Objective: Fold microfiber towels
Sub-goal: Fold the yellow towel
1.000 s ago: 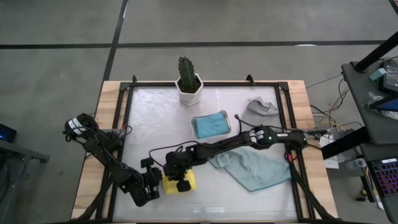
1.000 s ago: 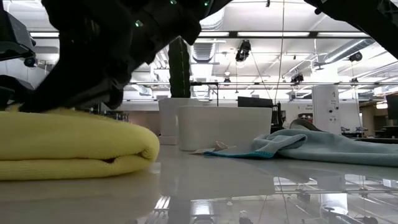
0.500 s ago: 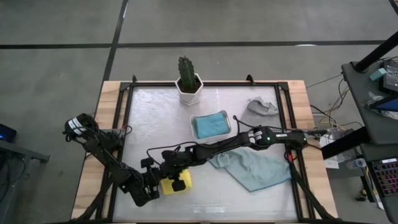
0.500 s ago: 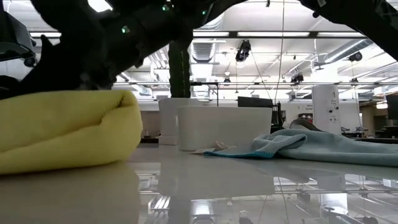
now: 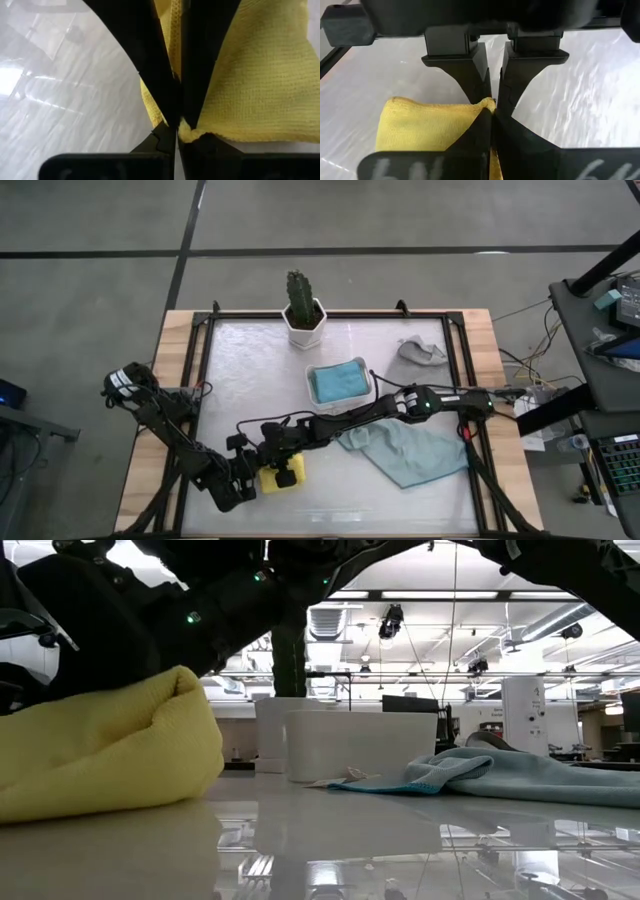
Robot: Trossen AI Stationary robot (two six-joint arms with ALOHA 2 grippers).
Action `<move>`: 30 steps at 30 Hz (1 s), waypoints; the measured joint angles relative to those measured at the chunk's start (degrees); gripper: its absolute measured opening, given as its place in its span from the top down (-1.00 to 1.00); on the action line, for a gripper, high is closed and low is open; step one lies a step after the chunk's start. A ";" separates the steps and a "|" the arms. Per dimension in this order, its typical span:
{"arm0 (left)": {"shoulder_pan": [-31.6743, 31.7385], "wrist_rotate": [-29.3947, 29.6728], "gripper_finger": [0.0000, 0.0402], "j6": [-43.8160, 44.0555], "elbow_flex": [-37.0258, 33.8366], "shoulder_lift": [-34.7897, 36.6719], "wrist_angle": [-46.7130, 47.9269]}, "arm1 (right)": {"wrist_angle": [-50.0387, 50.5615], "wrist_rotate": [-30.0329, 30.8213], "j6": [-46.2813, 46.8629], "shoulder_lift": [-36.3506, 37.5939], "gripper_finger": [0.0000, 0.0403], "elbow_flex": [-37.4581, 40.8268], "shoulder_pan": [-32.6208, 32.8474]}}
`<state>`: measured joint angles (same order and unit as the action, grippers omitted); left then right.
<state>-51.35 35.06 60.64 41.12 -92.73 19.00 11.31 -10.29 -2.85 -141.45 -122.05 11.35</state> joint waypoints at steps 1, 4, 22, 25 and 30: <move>0.00 0.00 1.00 0.04 0.00 0.00 0.00 | 0.09 0.01 0.00 0.00 0.96 0.05 0.00; 0.02 -0.96 0.99 -0.01 0.16 0.02 0.02 | 0.43 -0.01 0.36 -0.02 0.96 0.07 0.00; -0.02 -13.74 0.29 0.50 1.29 8.56 5.95 | 4.23 -0.01 1.77 0.56 0.42 -0.78 -0.15; -0.02 -13.71 0.31 0.50 1.29 10.44 5.79 | 6.91 -0.02 1.68 0.63 0.39 -2.01 -0.26; -0.02 -13.52 0.35 0.50 2.17 11.45 5.56 | 9.74 -0.03 1.08 0.68 0.38 -3.26 -0.26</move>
<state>-51.37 21.54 61.14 43.29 -81.28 24.56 21.05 -10.33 -1.77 -140.77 -125.31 11.09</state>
